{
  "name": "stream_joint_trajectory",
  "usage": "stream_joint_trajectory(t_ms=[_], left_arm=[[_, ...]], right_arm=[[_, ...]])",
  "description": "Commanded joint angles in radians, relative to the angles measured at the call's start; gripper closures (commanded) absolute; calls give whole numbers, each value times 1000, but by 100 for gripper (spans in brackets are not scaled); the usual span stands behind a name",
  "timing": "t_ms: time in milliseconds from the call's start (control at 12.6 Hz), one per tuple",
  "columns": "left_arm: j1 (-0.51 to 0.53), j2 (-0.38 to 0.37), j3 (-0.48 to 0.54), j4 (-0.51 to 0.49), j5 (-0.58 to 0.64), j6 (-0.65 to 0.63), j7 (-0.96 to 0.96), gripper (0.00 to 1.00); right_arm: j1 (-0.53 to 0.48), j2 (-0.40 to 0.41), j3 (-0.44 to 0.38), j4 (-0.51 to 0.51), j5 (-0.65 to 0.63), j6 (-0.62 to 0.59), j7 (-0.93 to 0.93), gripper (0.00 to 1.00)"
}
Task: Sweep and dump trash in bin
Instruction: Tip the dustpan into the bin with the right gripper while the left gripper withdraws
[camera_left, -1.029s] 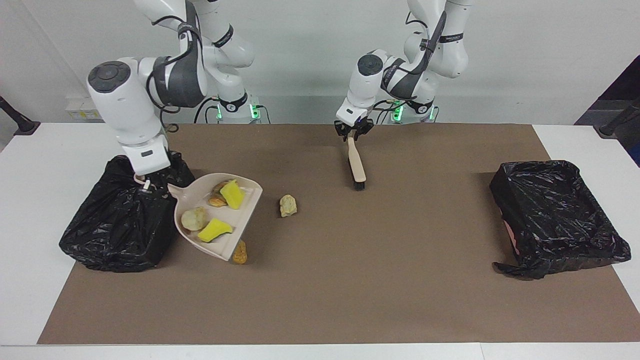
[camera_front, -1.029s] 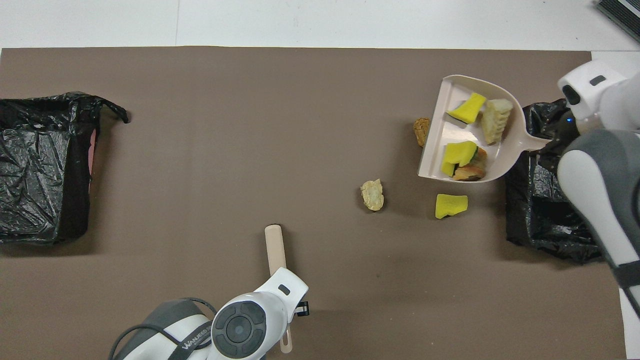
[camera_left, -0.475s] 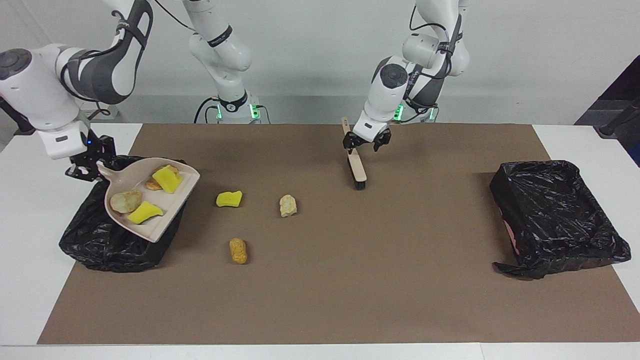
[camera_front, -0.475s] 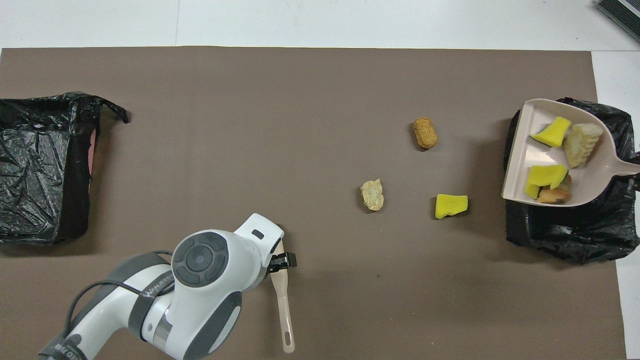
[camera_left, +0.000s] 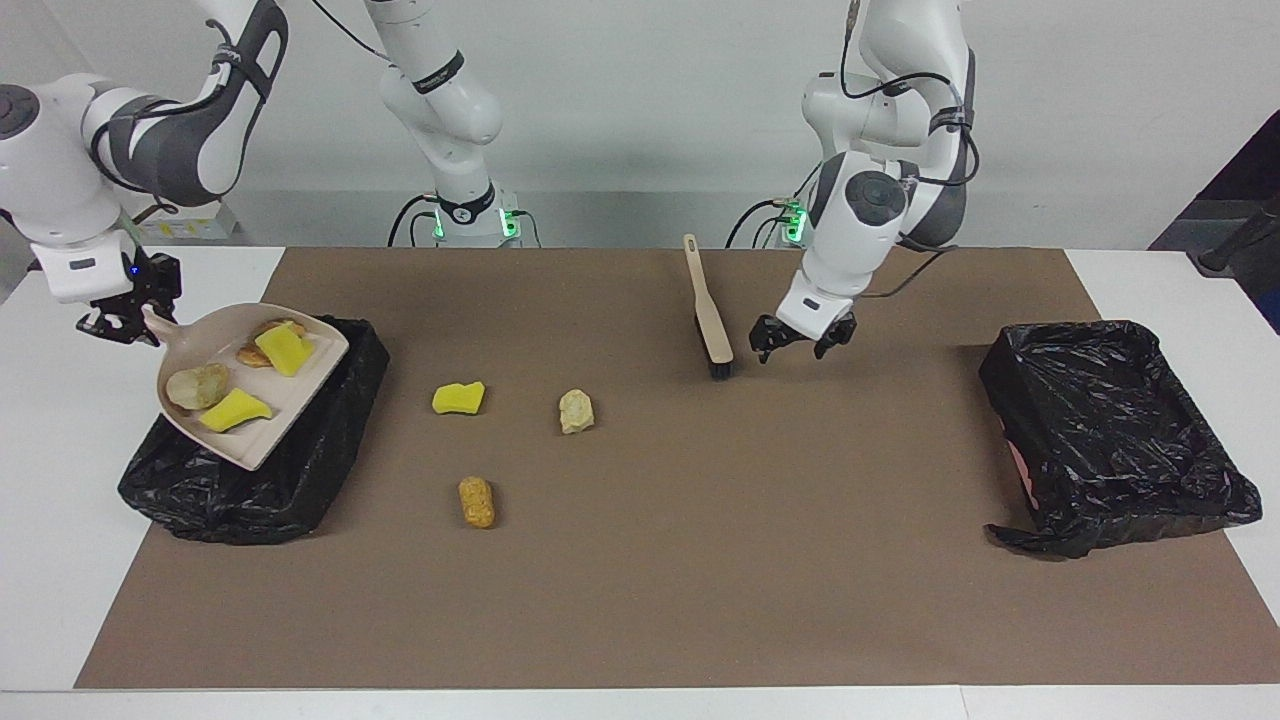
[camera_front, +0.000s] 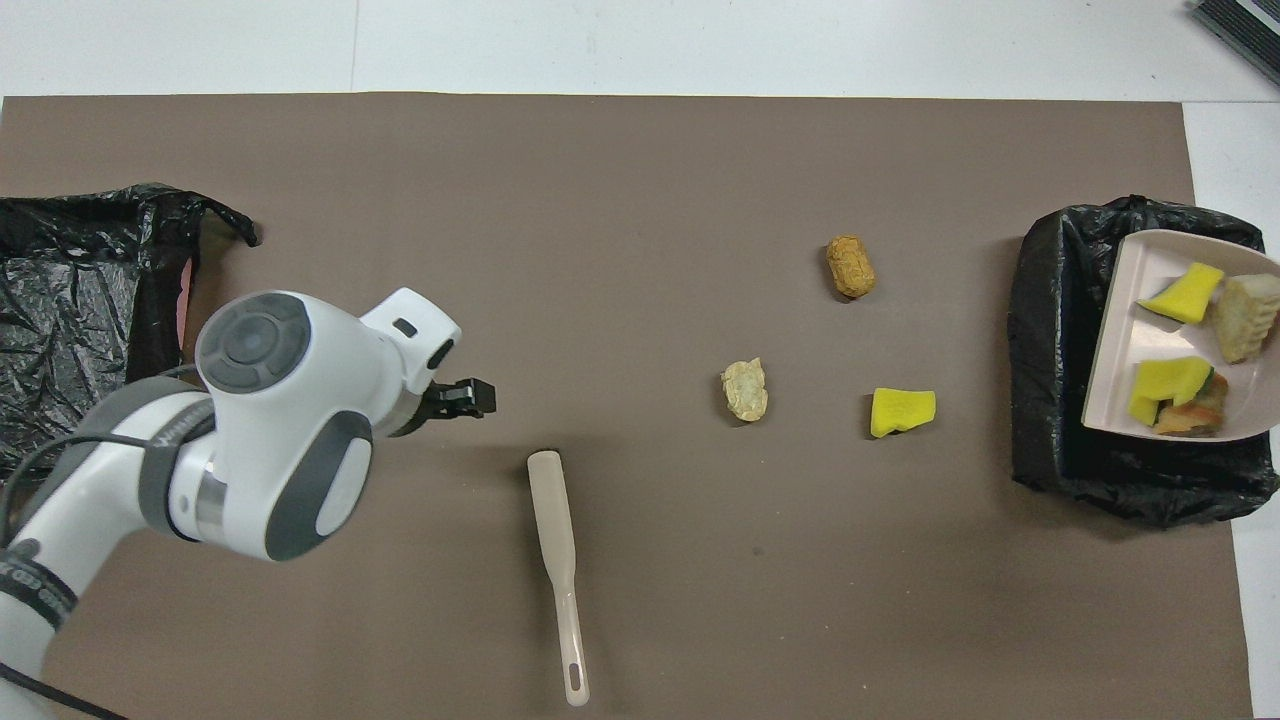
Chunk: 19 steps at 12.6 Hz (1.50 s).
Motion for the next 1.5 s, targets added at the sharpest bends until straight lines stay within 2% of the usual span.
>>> stream_joint_trajectory(t_ms=[0, 237, 396, 712, 1029, 1345, 1424], left_arm=[[117, 50, -12, 128, 16, -58, 117, 0], [179, 129, -12, 305, 97, -165, 200, 0], [230, 131, -15, 367, 97, -186, 278, 0], [289, 120, -10, 511, 89, -356, 435, 0], [291, 117, -12, 599, 80, -478, 429, 0], [297, 99, -1, 600, 94, -486, 446, 0], [299, 70, -3, 599, 99, -481, 490, 0]], right_arm=[[-3, -32, 12, -35, -104, 10, 22, 100], [16, -34, 15, -38, -204, 2, 65, 100], [17, -40, 15, -40, -214, -27, 77, 100], [26, -58, 15, -37, -254, -74, 83, 100], [26, -57, 14, -34, -284, -73, 103, 100], [28, -71, 14, -34, -356, -85, 105, 100], [29, -71, 17, -35, -378, -79, 109, 100]])
